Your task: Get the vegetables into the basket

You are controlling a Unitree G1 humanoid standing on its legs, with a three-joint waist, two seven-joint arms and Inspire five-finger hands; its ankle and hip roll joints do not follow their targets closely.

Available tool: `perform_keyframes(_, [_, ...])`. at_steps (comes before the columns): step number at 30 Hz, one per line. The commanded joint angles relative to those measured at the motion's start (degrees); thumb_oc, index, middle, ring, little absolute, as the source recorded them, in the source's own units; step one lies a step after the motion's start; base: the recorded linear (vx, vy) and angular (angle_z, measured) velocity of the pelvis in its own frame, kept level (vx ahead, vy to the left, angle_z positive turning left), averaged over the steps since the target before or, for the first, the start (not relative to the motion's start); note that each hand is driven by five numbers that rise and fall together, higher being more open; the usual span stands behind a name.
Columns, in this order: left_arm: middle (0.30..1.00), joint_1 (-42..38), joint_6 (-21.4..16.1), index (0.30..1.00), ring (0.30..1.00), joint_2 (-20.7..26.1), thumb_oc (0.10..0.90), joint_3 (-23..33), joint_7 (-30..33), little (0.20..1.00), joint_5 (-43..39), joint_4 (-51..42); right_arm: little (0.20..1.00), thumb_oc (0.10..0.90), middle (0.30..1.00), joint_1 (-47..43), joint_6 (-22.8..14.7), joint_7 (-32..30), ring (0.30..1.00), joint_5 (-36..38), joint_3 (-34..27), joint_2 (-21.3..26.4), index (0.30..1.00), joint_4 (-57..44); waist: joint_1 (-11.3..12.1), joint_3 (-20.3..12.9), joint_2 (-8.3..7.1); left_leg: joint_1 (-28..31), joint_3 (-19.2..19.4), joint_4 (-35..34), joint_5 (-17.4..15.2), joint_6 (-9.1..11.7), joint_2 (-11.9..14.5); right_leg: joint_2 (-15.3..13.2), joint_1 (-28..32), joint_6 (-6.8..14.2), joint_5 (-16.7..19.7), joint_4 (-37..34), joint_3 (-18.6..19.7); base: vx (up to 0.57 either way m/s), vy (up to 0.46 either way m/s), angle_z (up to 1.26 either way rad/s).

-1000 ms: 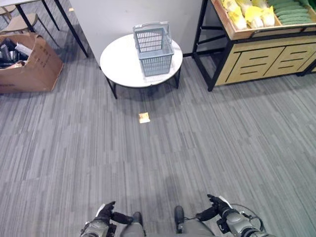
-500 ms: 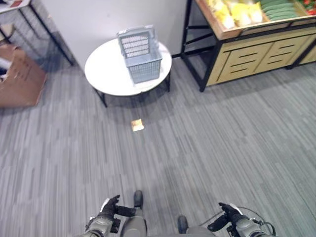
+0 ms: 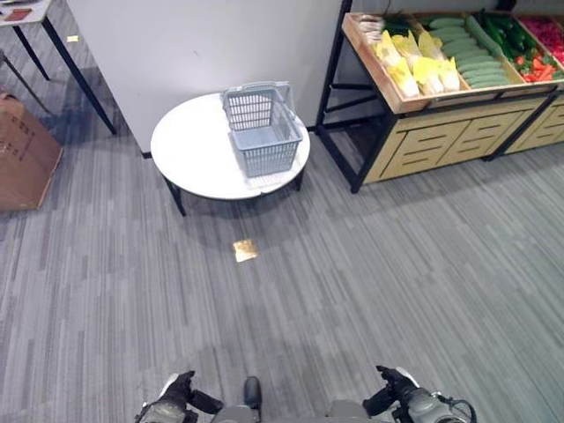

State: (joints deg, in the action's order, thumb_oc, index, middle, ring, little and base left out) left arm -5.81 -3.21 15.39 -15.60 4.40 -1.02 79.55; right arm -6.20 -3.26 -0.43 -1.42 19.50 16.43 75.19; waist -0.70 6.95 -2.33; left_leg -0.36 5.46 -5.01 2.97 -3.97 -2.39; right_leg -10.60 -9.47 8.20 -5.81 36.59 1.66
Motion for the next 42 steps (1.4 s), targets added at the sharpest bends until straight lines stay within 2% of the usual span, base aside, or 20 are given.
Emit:
perform_keyframes(1, [1.0, 0.31, 0.21, 1.0, 1.0, 0.75, 0.9, 1.59, -0.55, 1.0, 1.52, 1.43, 1.0, 0.9, 1.0, -0.03, -0.3, 0.72, 1.0, -0.25, 2.07, -0.97, 1.0, -1.99, -1.32, 3.49, 0.0, -0.58, -1.03, 3.49, -2.81, 2.81, 2.86, 2.78, -2.29, -0.74, 11.59, -20.89, -3.14, 0.26, -0.011, 0.05])
perform_keyframes(4, [1.0, 0.4, 0.19, 1.0, 1.0, 0.4, 0.9, 1.46, -0.69, 1.0, 1.85, 1.81, 1.0, 0.9, 1.0, -0.32, -0.26, 0.64, 1.0, -0.56, 2.35, -1.06, 1.0, -2.06, -2.18, 4.2, -0.47, 1.95, -1.93, 3.09, -4.29, 3.16, 2.37, 2.51, -3.15, 0.16, 13.31, -28.34, -5.03, 0.2, -0.034, 0.15])
perform_keyframes(5, [1.0, -5.85, 1.93, 1.0, 1.0, 8.24, 0.9, 2.7, -2.85, 1.0, 0.75, 4.0, 1.0, 0.9, 1.0, -0.78, -0.18, 2.16, 1.0, -1.59, 2.76, -0.02, 1.0, -2.07, -3.71, 3.56, -0.36, 4.13, -1.53, 2.17, -4.72, 3.77, 2.53, 3.08, -4.2, 0.91, 14.92, -30.67, -3.91, 0.33, -0.053, 0.23])
perform_keyframes(7, [1.0, -0.01, 0.49, 1.0, 1.0, 0.96, 0.9, 1.98, -0.89, 1.0, 2.76, 1.69, 1.0, 0.9, 1.0, -0.17, -0.07, 0.62, 1.0, -2.01, 3.28, -1.45, 1.0, -3.37, -4.08, 3.7, -1.12, 6.04, -2.87, 2.25, -6.46, 3.96, 2.36, 2.92, -5.8, 1.41, 16.9, -34.44, -2.72, 0.27, -0.077, 0.32])
perform_keyframes(10, [1.0, 2.64, -0.02, 1.0, 1.0, -1.16, 0.9, 1.63, -0.27, 1.0, 3.64, 2.16, 1.0, 0.9, 1.0, 0.59, -0.43, 0.77, 1.0, -1.44, 2.73, -0.81, 1.0, -3.1, -3.49, 3.01, -0.9, 7.68, -6.03, 3.96, -8.79, 4.54, 2.65, 3.22, -4.09, 0.73, 17.33, -35.09, -3.17, 0.26, -0.194, 0.22])
perform_keyframes(13, [1.0, 2.36, 0.19, 1.0, 1.0, -1.65, 0.9, 1.43, -0.07, 1.0, 3.55, 2.5, 1.0, 0.9, 1.0, 0.35, -0.56, 0.96, 1.0, -1.38, 3.09, -0.44, 1.0, -2.94, -3.4, 2.15, -0.29, 8.18, -6.57, 4.77, -8.85, 5.37, 3.85, 3.97, -3.27, 0.08, 16.71, -35.03, -4.11, 0.2, -0.172, 0.83])
perform_keyframes(17, [1.0, 2.32, 0.33, 1.0, 1.0, -1.82, 0.9, 1.22, -0.01, 1.0, 3.32, 2.49, 1.0, 0.9, 1.0, 0.01, -0.66, 1.09, 1.0, -1.26, 3.37, 0.3, 1.0, -2.91, -3.32, 1.38, 0.73, 8.03, -7.61, 6.04, -7.51, 6.94, 5.99, 5.4, -3.12, -1.35, 14.37, -33.29, -5.54, 0.15, -0.161, 0.16])
perform_keyframes(20, [1.0, 1.69, 0.33, 1.0, 1.0, -1.98, 0.9, 1.23, 0.14, 1.0, 2.8, 2.53, 1.0, 0.9, 1.0, -0.02, -0.78, 0.44, 1.0, -0.21, 1.82, 1.85, 1.0, -1.69, -3.36, 1.12, 2.19, 6.74, -9.38, 9.8, -3.58, 9.15, 7.78, 6.75, -2.71, -3.27, 10.82, -31.01, -7.22, 0.28, -0.263, 0.16])
perform_keyframes(22, [1.0, 1.37, 0.32, 1.0, 1.0, -2.03, 0.9, 1.24, 0.33, 1.0, 2.57, 2.54, 1.0, 0.9, 1.0, 0.49, -0.86, 0.17, 1.0, 0.12, 1.26, 2.3, 1.0, -1.0, -3.3, 1.84, 2.07, 3.91, -9.85, 16.94, 0.83, 10.7, 7.61, 7.29, -0.81, -4.88, 9.23, -30.84, -7.81, 0.22, -0.202, 0.41])
perform_keyframes(26, [1.0, 1.03, 0.44, 1.0, 1.0, -1.6, 0.9, 1.23, 0.51, 1.0, 2.34, 2.55, 1.0, 0.9, 1.0, 1.07, -0.76, -0.25, 1.0, 0.74, 0.81, 2.45, 1.0, -0.66, -3.14, 3.05, 1.11, -1.25, -8.97, 23.58, 3.83, 10.95, 7.27, 6.9, 2.09, -6.26, 7.2, -30.84, -8.49, 0.14, -0.105, 0.16])
perform_keyframes(28, [1.0, 0.84, 0.29, 1.0, 1.0, -1.39, 0.9, 1.15, 0.82, 1.0, 2.4, 2.43, 1.0, 0.9, 1.0, 1.17, -0.57, -0.51, 1.0, 0.97, 0.71, 2.45, 1.0, -0.39, -2.43, 3.35, 0.5, -7.71, -5.82, 18.65, 0.59, 9.52, 7.13, 5.61, 4.67, -5.53, 6.19, -32.09, -8.67, 0.24, -0.007, 0.28])
perform_keyframes(30, [1.0, 1.15, 0.21, 1.0, 1.0, -1.12, 0.9, 1.34, 1.26, 1.0, 2.37, 2.46, 1.0, 0.9, 1.0, 1.1, -0.61, -0.75, 1.0, 0.81, 1.26, 2.39, 1.0, -0.91, -1.32, 3.44, 0.6, -9.22, -4.93, 12.59, -0.08, 9.19, 7.64, 5.5, 6.31, -4.94, 5.6, -33.25, -7.77, 0.27, 0.113, 0.14])
perform_keyframes(31, [1.0, 1.3, 0.22, 1.0, 1.0, -1.12, 0.9, 2.31, 1.89, 1.0, 1.33, 2.85, 1.0, 0.9, 1.0, 1.02, -0.98, -1.2, 1.0, 0.69, 1.63, 2.34, 1.0, -1.43, -0.19, 3.33, 1.75, -12.32, -5.43, 6.29, 5.6, 10.13, 9.38, 5.97, 8.45, -4.53, 4.92, -34.44, -6.95, 0.34, 0.179, -0.32])
perform_keyframes(33, [1.0, 1.34, 0.22, 1.0, 1.0, -0.9, 0.9, 2.81, 2.22, 1.0, 1.44, 3.78, 1.0, 0.9, 1.0, 0.97, -1.12, -1.06, 1.0, 0.53, 1.64, 1.74, 1.0, -1.67, 0.52, 2.88, 2.05, -12.38, -5.36, 2.88, 8.12, 10.84, 9.92, 6.42, 10.58, -4.25, 4.3, -35.2, -5.32, 0.42, 0.226, -0.73])
perform_keyframes(34, [1.0, 2.56, 0.42, 1.0, 1.0, -0.9, 0.9, 3.69, 1.95, 1.0, 1.89, 4.6, 1.0, 0.9, 1.0, 1.36, -1.11, -0.71, 1.0, 0.4, 1.39, 0.96, 1.0, -1.84, 0.75, 1.59, 1.71, -11.06, -3.66, 2.93, 7.13, 10.42, 10.41, 6.0, 12.45, -3.58, 2.91, -34.98, -4.06, 0.45, 0.254, -0.86])
perform_keyframes(37, [1.0, 3.24, 0.48, 1.0, 1.0, -0.59, 0.9, 3.52, 1.86, 1.0, 3.19, 5.03, 1.0, 0.9, 1.0, 2.35, -0.88, -0.55, 1.0, -0.04, 1.34, -0.24, 1.0, -1.46, 0.68, -0.06, 0.35, -9.78, -1.89, 3.58, 5.8, 9.19, 9.39, 3.85, 13.36, -2.38, 3.08, -33.98, -3.29, 0.4, 0.343, -0.58])
perform_keyframes(38, [1.0, 3.35, 0.5, 1.0, 1.0, -0.03, 0.9, 3.64, 1.78, 1.0, 3.89, 5.0, 1.0, 0.9, 1.0, 2.45, -0.81, -0.13, 1.0, -0.62, 1.64, -1.37, 1.0, -1.49, 0.68, -0.79, -1.34, -8.61, 0.21, 5.53, 2.86, 7.36, 7.45, 1.51, 12.69, -0.39, 6.12, -31.93, -1.81, 0.29, 0.379, -0.26])
perform_keyframes(39, [1.0, 3.26, 0.46, 1.0, 1.0, 0.41, 0.9, 3.25, 1.37, 1.0, 4.52, 4.8, 1.0, 0.9, 1.0, 2.42, -0.67, 0.2, 1.0, -0.83, 1.87, -1.76, 1.0, -1.59, 0.55, -0.94, -2.22, -8.02, 1.11, 6.99, 1.03, 6.26, 6.22, 0.36, 11.92, 0.48, 9.19, -30.16, -0.46, 0.37, 0.524, -0.23])
perform_keyframes(41, [1.0, 3.14, 0.6, 1.0, 1.0, 1.16, 0.9, 2.98, 1.13, 1.0, 5.41, 4.6, 1.0, 0.9, 1.0, 2.21, -0.63, 0.67, 1.0, -1.52, 2.41, -2.35, 1.0, -2.25, 0.41, -1.24, -3.34, -6.96, 2.19, 7.53, -0.81, 4.96, 4.46, -1.13, 11.21, 1.41, 13.95, -28.84, 0.61, 0.22, 0.41, -0.27])
perform_keyframes(42, [1.0, 2.96, 0.87, 1.0, 1.0, 2.01, 0.9, 3.54, 0.94, 1.0, 5.35, 4.48, 1.0, 0.9, 1.0, 1.96, -0.46, 0.76, 1.0, -2.12, 2.83, -2.71, 1.0, -2.32, 0.67, -0.98, -3.31, -5.65, 2.67, 7.19, -1.85, 3.72, 3.49, -2.03, 9.12, 1.76, 17.72, -24.32, 0.04, 0.17, 0.409, -0.08])
